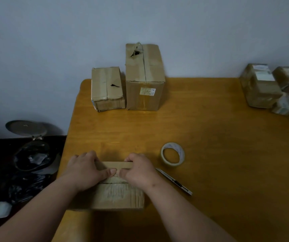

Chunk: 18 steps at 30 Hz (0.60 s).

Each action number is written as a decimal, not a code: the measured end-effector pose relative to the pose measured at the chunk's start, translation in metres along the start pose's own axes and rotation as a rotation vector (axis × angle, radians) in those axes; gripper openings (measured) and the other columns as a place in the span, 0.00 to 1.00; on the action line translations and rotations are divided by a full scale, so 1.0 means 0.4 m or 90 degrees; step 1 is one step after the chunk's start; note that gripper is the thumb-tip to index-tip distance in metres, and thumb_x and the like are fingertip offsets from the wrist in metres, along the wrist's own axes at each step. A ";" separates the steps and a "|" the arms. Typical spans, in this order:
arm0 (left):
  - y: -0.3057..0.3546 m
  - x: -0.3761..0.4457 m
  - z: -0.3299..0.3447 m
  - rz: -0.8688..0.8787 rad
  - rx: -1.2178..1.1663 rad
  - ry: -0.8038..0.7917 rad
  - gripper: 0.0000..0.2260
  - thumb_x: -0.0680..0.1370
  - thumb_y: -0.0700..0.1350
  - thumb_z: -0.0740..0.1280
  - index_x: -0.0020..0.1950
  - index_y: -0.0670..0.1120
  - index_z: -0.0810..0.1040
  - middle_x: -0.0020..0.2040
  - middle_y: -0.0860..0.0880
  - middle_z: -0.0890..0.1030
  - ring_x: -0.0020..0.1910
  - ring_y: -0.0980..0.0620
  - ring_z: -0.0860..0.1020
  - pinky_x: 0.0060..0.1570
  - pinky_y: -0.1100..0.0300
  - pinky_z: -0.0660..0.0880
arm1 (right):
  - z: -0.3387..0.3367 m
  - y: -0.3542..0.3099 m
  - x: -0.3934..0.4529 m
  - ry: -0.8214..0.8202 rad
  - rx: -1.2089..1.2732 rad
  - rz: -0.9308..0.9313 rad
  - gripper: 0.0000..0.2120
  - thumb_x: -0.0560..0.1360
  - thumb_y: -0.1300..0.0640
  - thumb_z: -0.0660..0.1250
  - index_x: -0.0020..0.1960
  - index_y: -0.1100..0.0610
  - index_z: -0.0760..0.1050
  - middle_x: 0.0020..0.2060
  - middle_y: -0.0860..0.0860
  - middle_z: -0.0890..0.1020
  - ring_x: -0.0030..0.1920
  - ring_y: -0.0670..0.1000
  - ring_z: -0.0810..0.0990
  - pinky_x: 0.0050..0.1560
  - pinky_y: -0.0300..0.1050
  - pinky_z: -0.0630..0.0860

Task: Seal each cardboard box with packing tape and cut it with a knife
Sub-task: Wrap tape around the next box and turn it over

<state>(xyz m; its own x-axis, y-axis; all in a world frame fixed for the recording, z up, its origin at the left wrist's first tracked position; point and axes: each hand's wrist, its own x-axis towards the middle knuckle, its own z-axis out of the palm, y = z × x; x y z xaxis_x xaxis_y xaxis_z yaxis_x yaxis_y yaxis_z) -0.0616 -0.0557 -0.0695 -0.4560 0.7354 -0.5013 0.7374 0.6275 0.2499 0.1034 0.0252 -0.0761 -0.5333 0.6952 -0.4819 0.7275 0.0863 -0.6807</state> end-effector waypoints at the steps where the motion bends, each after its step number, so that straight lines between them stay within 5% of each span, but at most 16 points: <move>1: 0.001 -0.003 0.003 -0.012 -0.004 0.001 0.24 0.65 0.74 0.66 0.45 0.58 0.65 0.49 0.54 0.70 0.53 0.52 0.65 0.52 0.54 0.67 | -0.006 0.008 0.002 -0.022 0.021 -0.006 0.15 0.73 0.47 0.70 0.58 0.48 0.74 0.56 0.47 0.71 0.53 0.47 0.72 0.49 0.42 0.70; 3: 0.001 -0.010 0.010 -0.039 -0.019 -0.003 0.25 0.64 0.75 0.66 0.44 0.58 0.65 0.48 0.54 0.70 0.54 0.51 0.66 0.53 0.53 0.68 | -0.032 0.035 0.005 -0.056 0.142 -0.007 0.11 0.75 0.49 0.69 0.57 0.45 0.74 0.56 0.43 0.75 0.55 0.45 0.75 0.51 0.40 0.73; 5: 0.005 -0.014 0.011 -0.063 -0.027 -0.034 0.26 0.62 0.76 0.65 0.44 0.58 0.66 0.49 0.54 0.71 0.55 0.50 0.68 0.55 0.51 0.71 | -0.075 0.076 0.009 0.036 0.218 0.002 0.08 0.76 0.51 0.68 0.54 0.44 0.75 0.54 0.42 0.77 0.55 0.45 0.76 0.51 0.40 0.73; 8: 0.019 -0.017 0.005 -0.093 0.002 -0.098 0.28 0.61 0.79 0.62 0.47 0.58 0.67 0.53 0.54 0.72 0.57 0.49 0.72 0.60 0.44 0.71 | -0.128 0.157 0.027 0.300 0.009 0.063 0.10 0.75 0.57 0.66 0.52 0.44 0.74 0.53 0.44 0.74 0.60 0.51 0.73 0.61 0.49 0.70; 10: 0.036 -0.020 0.001 -0.087 0.043 -0.090 0.27 0.63 0.79 0.59 0.49 0.60 0.67 0.58 0.55 0.72 0.60 0.49 0.72 0.63 0.43 0.65 | -0.136 0.201 0.029 0.361 -0.133 0.082 0.11 0.72 0.56 0.66 0.51 0.42 0.73 0.55 0.46 0.73 0.61 0.53 0.70 0.62 0.53 0.66; 15: 0.103 -0.029 0.000 0.004 0.008 0.025 0.31 0.66 0.77 0.54 0.62 0.63 0.68 0.70 0.56 0.69 0.69 0.50 0.67 0.71 0.39 0.54 | -0.116 0.284 0.038 0.265 -0.392 0.033 0.23 0.72 0.48 0.65 0.66 0.46 0.71 0.65 0.47 0.70 0.67 0.53 0.62 0.68 0.57 0.57; 18: 0.146 -0.028 0.004 0.028 -0.014 0.084 0.25 0.73 0.71 0.59 0.66 0.62 0.68 0.71 0.56 0.69 0.71 0.51 0.66 0.73 0.39 0.52 | -0.110 0.302 0.051 0.214 -0.473 0.003 0.19 0.74 0.47 0.63 0.64 0.47 0.73 0.65 0.46 0.72 0.70 0.52 0.60 0.69 0.59 0.50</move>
<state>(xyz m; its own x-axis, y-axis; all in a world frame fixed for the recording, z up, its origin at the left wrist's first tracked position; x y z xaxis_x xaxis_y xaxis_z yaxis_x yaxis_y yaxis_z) -0.0125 -0.0276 -0.0506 -0.4866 0.7885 -0.3762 0.7477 0.5986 0.2875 0.1993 0.0812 -0.1438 -0.4578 0.8636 -0.2111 0.8886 0.4519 -0.0785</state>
